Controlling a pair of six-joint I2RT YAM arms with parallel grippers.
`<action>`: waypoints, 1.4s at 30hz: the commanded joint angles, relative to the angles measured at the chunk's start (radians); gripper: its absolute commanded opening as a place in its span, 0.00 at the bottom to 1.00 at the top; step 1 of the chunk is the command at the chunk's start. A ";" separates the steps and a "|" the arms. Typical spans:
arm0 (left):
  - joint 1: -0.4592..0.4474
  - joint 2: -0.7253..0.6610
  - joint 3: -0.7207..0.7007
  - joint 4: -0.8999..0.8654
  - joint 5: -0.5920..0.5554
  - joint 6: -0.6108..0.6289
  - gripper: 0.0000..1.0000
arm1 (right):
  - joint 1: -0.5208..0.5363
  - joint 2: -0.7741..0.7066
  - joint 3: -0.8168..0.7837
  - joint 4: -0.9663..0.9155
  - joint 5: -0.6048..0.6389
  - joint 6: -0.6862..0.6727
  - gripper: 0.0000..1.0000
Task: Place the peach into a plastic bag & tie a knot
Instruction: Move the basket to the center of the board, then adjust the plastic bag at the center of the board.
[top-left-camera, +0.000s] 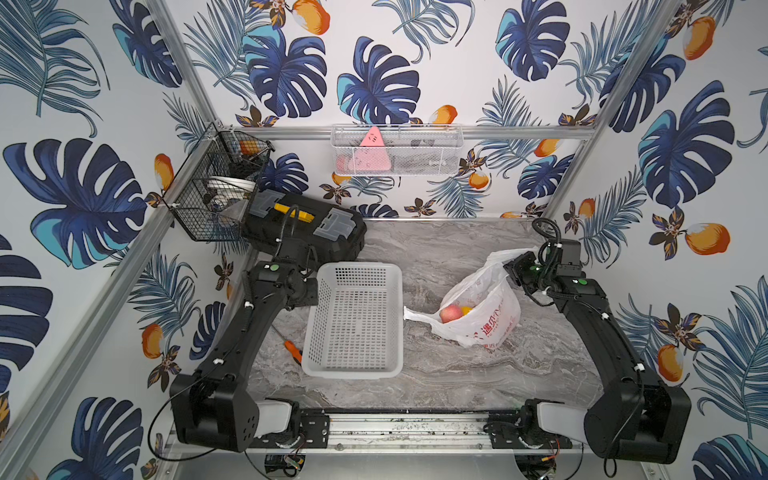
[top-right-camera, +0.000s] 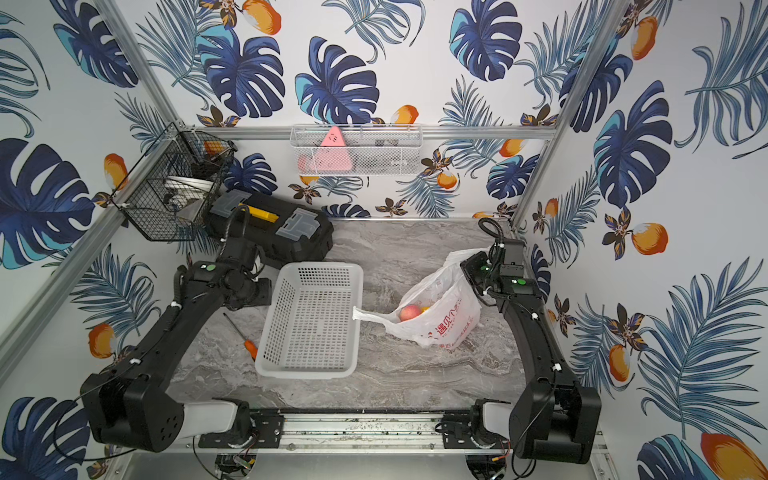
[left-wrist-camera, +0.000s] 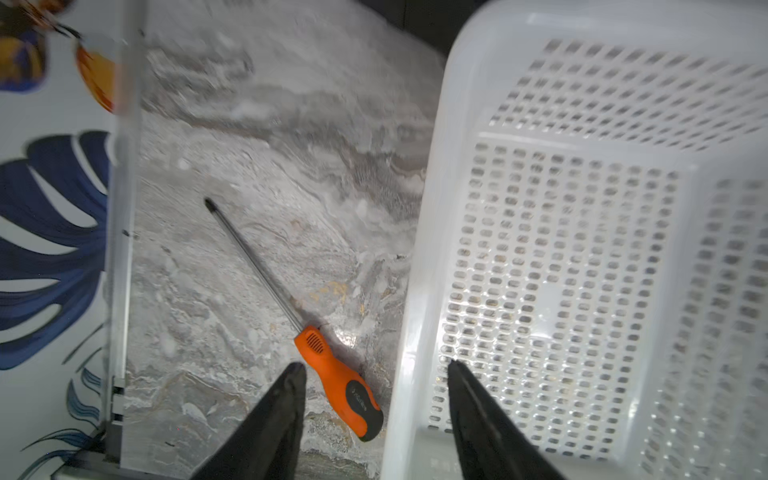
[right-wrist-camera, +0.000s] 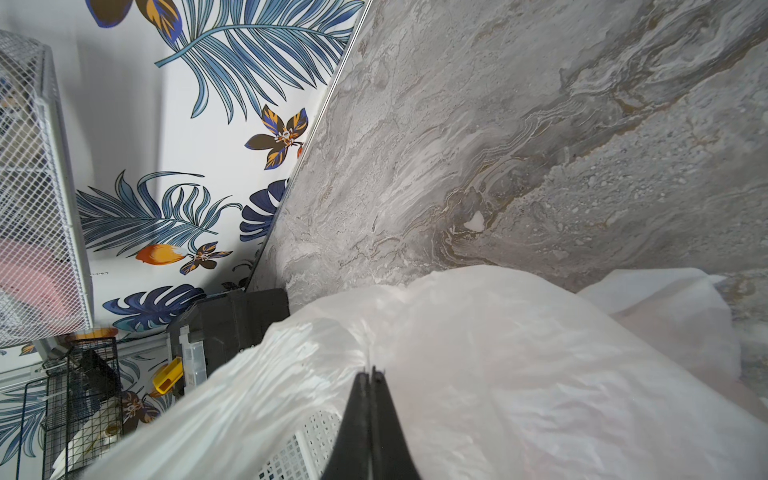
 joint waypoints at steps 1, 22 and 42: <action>-0.008 -0.035 0.087 -0.091 0.144 -0.006 0.60 | 0.003 0.005 0.010 -0.008 -0.003 0.022 0.00; -0.715 0.048 -0.004 0.358 0.428 -0.247 0.67 | 0.003 -0.015 0.006 -0.017 0.046 0.019 0.00; -0.588 0.256 0.560 0.198 0.520 -0.061 0.00 | -0.003 -0.105 0.180 -0.190 0.170 -0.056 0.00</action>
